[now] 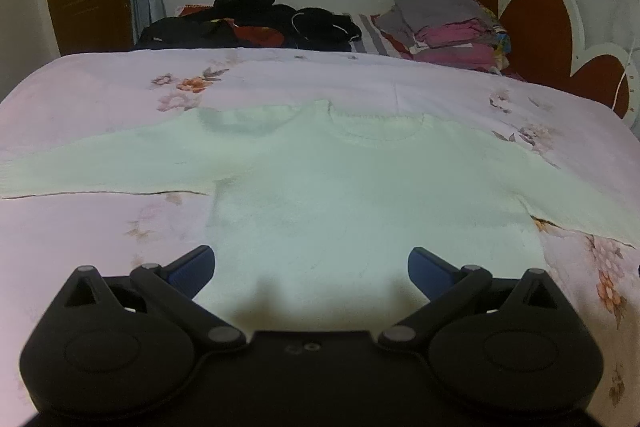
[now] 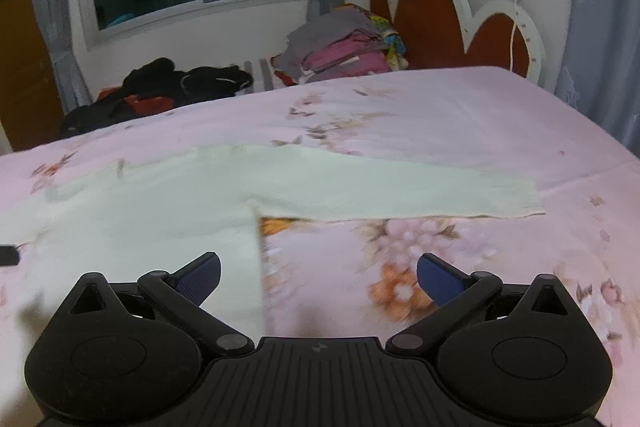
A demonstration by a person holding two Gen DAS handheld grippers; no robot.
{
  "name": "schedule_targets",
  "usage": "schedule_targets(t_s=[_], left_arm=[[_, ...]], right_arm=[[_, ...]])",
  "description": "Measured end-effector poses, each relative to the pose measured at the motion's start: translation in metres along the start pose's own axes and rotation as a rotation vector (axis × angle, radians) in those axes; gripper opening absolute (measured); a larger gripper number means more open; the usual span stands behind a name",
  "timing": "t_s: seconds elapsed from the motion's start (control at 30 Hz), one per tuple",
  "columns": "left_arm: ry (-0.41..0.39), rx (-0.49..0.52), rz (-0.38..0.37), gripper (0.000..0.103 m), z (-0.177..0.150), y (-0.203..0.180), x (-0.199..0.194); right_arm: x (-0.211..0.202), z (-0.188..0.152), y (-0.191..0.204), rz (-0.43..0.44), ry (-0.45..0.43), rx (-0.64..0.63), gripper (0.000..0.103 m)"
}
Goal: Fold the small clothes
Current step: 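Move the right tool to the sweater sleeve cuff and grasp it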
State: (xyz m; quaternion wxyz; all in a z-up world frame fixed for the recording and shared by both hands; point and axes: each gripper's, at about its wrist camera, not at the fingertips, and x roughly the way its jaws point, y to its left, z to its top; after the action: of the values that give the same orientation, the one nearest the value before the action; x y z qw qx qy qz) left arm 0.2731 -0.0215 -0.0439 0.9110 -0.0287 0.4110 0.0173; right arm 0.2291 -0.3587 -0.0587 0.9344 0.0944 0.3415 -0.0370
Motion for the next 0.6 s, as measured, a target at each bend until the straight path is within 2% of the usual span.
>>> schedule_targets(t_s=[0.2, 0.37, 0.4, 0.43, 0.47, 0.6], left_arm=[[0.018, 0.002, 0.013, 0.101, 0.005, -0.022, 0.031], [0.019, 0.008, 0.023, 0.099, 0.01, -0.038, 0.048], [0.017, 0.015, 0.025, 0.099, 0.012, -0.042, 0.051], [0.015, 0.023, 0.028, 0.098, 0.013, -0.045, 0.053], [0.014, 0.03, 0.029, 0.098, 0.014, -0.047, 0.056], [0.021, 0.046, 0.029, 0.095, 0.018, -0.055, 0.066]], right_arm=[[0.051, 0.016, -0.068, -0.04, 0.032, 0.114, 0.102], [0.078, 0.024, -0.121, -0.131, 0.04, 0.178, 0.101], [0.083, 0.025, -0.133, -0.148, 0.042, 0.197, 0.095], [0.09, 0.026, -0.144, -0.16, 0.054, 0.216, 0.071], [0.097, 0.027, -0.158, -0.179, 0.074, 0.247, 0.06], [0.111, 0.025, -0.197, -0.21, 0.095, 0.347, 0.06]])
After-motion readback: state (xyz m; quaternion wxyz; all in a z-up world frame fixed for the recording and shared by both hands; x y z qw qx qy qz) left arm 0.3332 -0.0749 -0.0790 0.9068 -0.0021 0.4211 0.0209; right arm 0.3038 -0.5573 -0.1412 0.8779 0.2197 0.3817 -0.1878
